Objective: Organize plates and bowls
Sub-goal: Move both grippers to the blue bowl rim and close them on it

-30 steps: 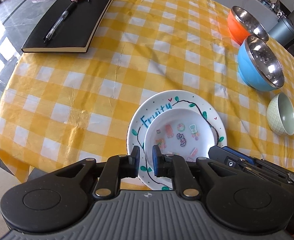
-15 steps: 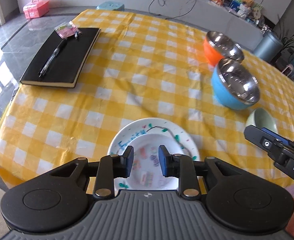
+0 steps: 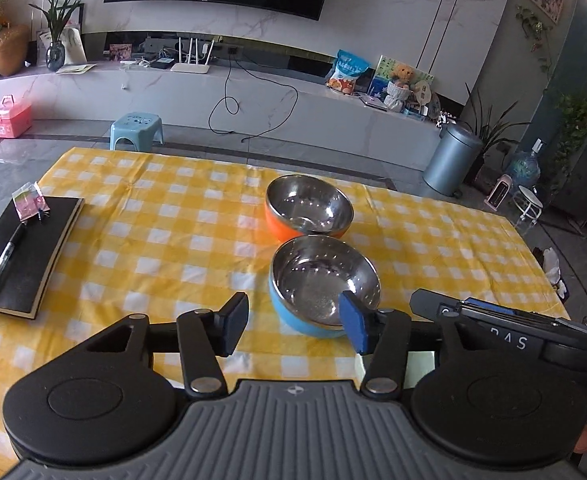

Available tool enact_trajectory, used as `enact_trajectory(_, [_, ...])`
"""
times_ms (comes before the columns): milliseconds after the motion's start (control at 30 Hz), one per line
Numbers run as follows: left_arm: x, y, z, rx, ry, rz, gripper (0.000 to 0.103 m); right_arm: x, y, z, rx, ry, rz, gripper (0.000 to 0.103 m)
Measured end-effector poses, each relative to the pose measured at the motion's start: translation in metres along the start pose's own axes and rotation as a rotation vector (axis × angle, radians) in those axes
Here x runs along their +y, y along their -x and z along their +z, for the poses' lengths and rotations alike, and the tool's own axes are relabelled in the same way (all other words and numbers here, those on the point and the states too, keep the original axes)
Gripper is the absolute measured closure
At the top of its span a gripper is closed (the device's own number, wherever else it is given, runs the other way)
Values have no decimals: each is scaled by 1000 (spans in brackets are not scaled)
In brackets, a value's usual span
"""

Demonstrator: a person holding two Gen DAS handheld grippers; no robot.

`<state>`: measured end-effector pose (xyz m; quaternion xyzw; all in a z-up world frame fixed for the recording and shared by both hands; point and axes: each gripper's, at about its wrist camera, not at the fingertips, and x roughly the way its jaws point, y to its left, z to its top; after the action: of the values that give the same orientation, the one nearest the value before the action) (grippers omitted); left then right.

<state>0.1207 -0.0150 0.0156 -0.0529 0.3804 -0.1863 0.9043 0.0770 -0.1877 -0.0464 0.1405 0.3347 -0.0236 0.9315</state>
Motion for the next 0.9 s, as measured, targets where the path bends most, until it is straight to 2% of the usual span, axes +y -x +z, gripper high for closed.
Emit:
enact_trajectory(167, [-9, -28, 6, 36, 20, 9, 36, -16, -22, 18, 45, -33, -36, 25])
enact_trajectory(400, [-6, -61, 10, 83, 72, 20, 36, -29, -55, 30, 95, -81, -32, 25])
enact_trajectory(633, [1, -101, 11, 141, 104, 58, 36, -45, -89, 34, 182, -154, -28, 30])
enact_trajectory(900, [14, -131, 8, 166, 139, 107, 37, -42, -120, 34, 255, -152, -14, 48])
